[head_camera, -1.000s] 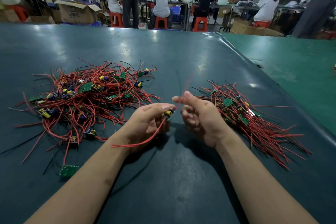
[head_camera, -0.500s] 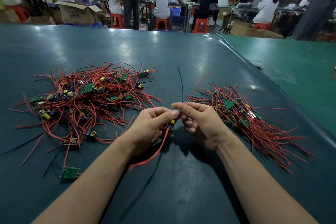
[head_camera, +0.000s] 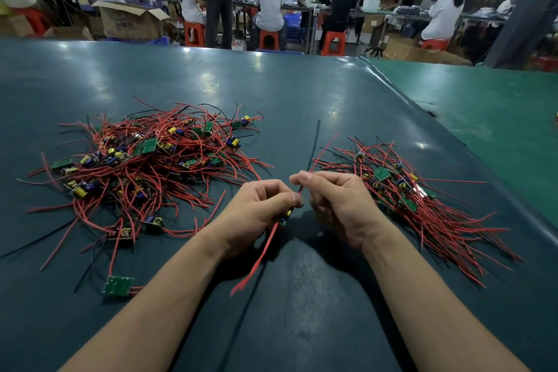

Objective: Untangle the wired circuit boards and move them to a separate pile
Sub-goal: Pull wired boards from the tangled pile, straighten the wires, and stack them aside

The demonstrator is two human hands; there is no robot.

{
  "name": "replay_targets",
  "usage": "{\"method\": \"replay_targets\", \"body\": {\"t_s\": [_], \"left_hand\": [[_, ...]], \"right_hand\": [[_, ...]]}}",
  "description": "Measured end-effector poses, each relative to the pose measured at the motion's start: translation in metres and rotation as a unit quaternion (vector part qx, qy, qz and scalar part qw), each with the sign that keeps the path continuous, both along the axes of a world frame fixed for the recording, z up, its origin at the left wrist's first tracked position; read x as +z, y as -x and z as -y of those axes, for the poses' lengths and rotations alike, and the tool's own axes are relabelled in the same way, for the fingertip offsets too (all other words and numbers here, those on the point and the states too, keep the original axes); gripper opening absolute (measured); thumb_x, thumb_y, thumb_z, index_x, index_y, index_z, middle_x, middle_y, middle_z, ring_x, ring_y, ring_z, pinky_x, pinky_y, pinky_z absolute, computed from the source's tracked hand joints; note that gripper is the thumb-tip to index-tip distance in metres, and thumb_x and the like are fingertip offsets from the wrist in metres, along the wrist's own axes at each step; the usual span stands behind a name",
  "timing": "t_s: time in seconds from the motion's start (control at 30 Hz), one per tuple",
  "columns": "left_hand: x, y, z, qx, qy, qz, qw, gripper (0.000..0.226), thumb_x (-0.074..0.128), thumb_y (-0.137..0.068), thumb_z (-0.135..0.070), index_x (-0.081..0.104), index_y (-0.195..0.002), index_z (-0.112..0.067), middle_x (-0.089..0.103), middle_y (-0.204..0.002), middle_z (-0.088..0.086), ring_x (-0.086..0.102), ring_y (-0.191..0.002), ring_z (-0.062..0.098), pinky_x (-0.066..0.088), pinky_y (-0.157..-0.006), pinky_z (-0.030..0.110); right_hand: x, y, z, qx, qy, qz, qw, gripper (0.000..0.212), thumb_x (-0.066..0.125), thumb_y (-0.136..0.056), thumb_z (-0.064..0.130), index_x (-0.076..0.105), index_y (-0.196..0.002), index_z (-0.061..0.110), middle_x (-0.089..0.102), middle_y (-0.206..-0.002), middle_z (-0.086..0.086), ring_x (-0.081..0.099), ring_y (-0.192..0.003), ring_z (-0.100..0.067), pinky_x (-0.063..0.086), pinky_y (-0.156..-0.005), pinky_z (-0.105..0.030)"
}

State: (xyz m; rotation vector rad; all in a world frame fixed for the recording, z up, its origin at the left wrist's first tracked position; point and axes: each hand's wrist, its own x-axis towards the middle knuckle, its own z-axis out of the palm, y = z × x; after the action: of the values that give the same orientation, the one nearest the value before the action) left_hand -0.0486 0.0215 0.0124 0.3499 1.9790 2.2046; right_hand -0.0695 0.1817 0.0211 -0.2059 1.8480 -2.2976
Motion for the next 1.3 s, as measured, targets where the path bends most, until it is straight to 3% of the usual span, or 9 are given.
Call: {"method": "replay_targets", "body": {"t_s": [0.17, 0.23, 0.4, 0.53, 0.67, 0.87, 1.1, 1.23, 1.3], "left_hand": [[0.008, -0.005, 0.003, -0.065, 0.008, -0.003, 0.998, 0.012, 0.063, -0.079, -0.008, 0.054, -0.071, -0.005, 0.056, -0.051, -0.01, 0.041, -0.045, 0.0, 0.034, -0.048, 0.013], [0.009, -0.006, 0.004, -0.083, 0.0, 0.004, 0.997, 0.011, 0.059, -0.077, -0.009, 0.052, -0.071, -0.004, 0.058, -0.052, -0.008, 0.04, -0.044, 0.001, 0.034, -0.046, 0.012], [0.007, -0.009, 0.009, -0.12, -0.034, 0.029, 0.992, 0.009, 0.069, -0.066, -0.017, 0.062, -0.062, -0.013, 0.053, -0.053, -0.003, 0.036, -0.044, 0.008, 0.027, -0.044, 0.018], [0.01, -0.003, 0.004, -0.022, -0.161, 0.064, 0.985, 0.014, 0.069, -0.083, -0.023, 0.065, -0.077, -0.011, 0.054, -0.056, 0.001, 0.038, -0.04, 0.005, 0.028, -0.041, 0.015], [0.016, 0.002, 0.006, 0.061, -0.262, 0.087, 0.959, 0.03, 0.059, -0.078, -0.03, 0.064, -0.099, -0.009, 0.065, -0.067, 0.002, 0.044, -0.044, 0.003, 0.033, -0.041, 0.01], [0.015, 0.003, 0.009, 0.071, -0.352, 0.092, 0.929, 0.016, 0.062, -0.076, -0.009, 0.078, -0.079, -0.01, 0.075, -0.093, 0.01, 0.072, -0.075, 0.015, 0.057, -0.065, 0.019], [0.005, 0.003, 0.003, 0.027, -0.231, -0.002, 0.973, 0.025, 0.07, -0.07, 0.005, 0.077, -0.086, -0.014, 0.074, -0.089, 0.008, 0.071, -0.082, 0.018, 0.057, -0.076, 0.025], [0.001, 0.002, -0.002, 0.118, -0.115, -0.053, 0.985, 0.05, 0.084, -0.065, -0.007, 0.066, -0.111, -0.016, 0.069, -0.095, 0.004, 0.067, -0.087, 0.015, 0.055, -0.085, 0.028], [0.002, 0.001, -0.004, 0.177, -0.063, -0.085, 0.978, 0.042, 0.081, -0.065, -0.014, 0.066, -0.104, -0.012, 0.071, -0.085, -0.003, 0.067, -0.08, 0.01, 0.054, -0.077, 0.024]], "right_hand": [[0.003, 0.008, -0.006, -0.139, 0.061, -0.022, 0.988, 0.031, 0.066, -0.09, 0.012, 0.074, -0.06, 0.013, 0.053, -0.061, -0.009, 0.03, -0.036, -0.007, 0.023, -0.034, -0.016], [0.004, 0.01, -0.007, -0.174, 0.096, -0.02, 0.98, 0.029, 0.063, -0.092, 0.008, 0.071, -0.064, 0.009, 0.065, -0.067, -0.006, 0.032, -0.037, -0.006, 0.025, -0.034, -0.016], [0.006, 0.016, -0.022, -0.247, 0.187, -0.001, 0.951, 0.017, 0.059, -0.096, 0.012, 0.067, -0.083, 0.004, 0.048, -0.049, 0.008, 0.034, -0.039, -0.003, 0.024, -0.034, -0.015], [0.001, 0.007, -0.006, -0.179, 0.03, -0.03, 0.983, 0.012, 0.061, -0.095, 0.013, 0.069, -0.087, 0.009, 0.051, -0.052, 0.003, 0.038, -0.037, -0.005, 0.027, -0.033, -0.014], [-0.005, -0.004, 0.014, -0.055, -0.105, -0.103, 0.988, 0.015, 0.066, -0.091, 0.008, 0.07, -0.099, 0.019, 0.059, -0.057, 0.002, 0.043, -0.04, -0.006, 0.033, -0.036, -0.017], [0.0, -0.014, 0.02, 0.026, 0.019, -0.069, 0.997, 0.017, 0.073, -0.077, 0.019, 0.079, -0.093, 0.022, 0.071, -0.077, -0.003, 0.05, -0.045, -0.011, 0.039, -0.038, -0.017], [0.005, -0.006, 0.014, -0.071, 0.092, -0.01, 0.993, 0.015, 0.068, -0.084, 0.017, 0.074, -0.071, 0.012, 0.064, -0.063, -0.005, 0.046, -0.04, -0.01, 0.033, -0.035, -0.017], [0.004, -0.005, 0.014, -0.08, 0.07, -0.006, 0.994, 0.022, 0.067, -0.089, 0.009, 0.069, -0.067, 0.013, 0.06, -0.059, -0.003, 0.044, -0.038, -0.01, 0.031, -0.035, -0.017], [0.003, -0.004, 0.015, -0.08, 0.065, -0.01, 0.995, 0.024, 0.067, -0.089, 0.009, 0.069, -0.066, 0.014, 0.06, -0.06, -0.003, 0.043, -0.038, -0.01, 0.031, -0.035, -0.017]]}}
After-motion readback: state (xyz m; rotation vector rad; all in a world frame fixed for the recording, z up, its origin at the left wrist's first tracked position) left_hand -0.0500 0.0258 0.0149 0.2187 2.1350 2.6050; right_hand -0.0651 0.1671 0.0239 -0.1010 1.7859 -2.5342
